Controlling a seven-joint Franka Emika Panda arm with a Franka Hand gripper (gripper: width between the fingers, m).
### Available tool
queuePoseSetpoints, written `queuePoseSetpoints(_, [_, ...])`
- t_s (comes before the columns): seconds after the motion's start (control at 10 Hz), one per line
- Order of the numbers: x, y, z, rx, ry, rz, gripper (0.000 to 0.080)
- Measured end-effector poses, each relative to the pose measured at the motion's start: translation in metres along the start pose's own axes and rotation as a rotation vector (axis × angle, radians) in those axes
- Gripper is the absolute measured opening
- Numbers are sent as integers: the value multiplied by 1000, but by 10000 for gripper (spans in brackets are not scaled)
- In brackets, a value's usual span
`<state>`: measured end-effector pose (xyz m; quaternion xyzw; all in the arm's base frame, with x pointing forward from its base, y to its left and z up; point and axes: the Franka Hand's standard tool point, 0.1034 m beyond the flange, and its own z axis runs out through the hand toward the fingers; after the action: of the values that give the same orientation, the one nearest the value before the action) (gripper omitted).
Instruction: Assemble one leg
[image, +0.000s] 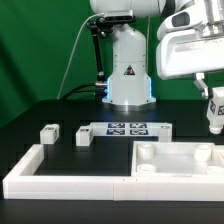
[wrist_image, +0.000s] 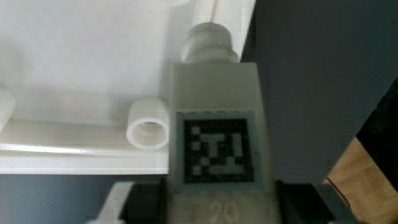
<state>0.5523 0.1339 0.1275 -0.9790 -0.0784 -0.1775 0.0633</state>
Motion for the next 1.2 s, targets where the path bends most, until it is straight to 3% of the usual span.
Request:
queuePoseSetpoints(0.1, [17,1,3,-4,87,-15,291])
queuePoseSetpoints(0.3, [32,6,13,-23,255,-59,291])
queuePoseSetpoints(0.4, [34,9,20,-28,239,-99,291])
queuePoseSetpoints(0.8, [37,12,20,-31,239,-108,291])
queuePoseSetpoints(1.0, [50,26,25,-44,238,-116,291])
queuePoseSetpoints(1.2, [52,23,30,-39,239,-118,291])
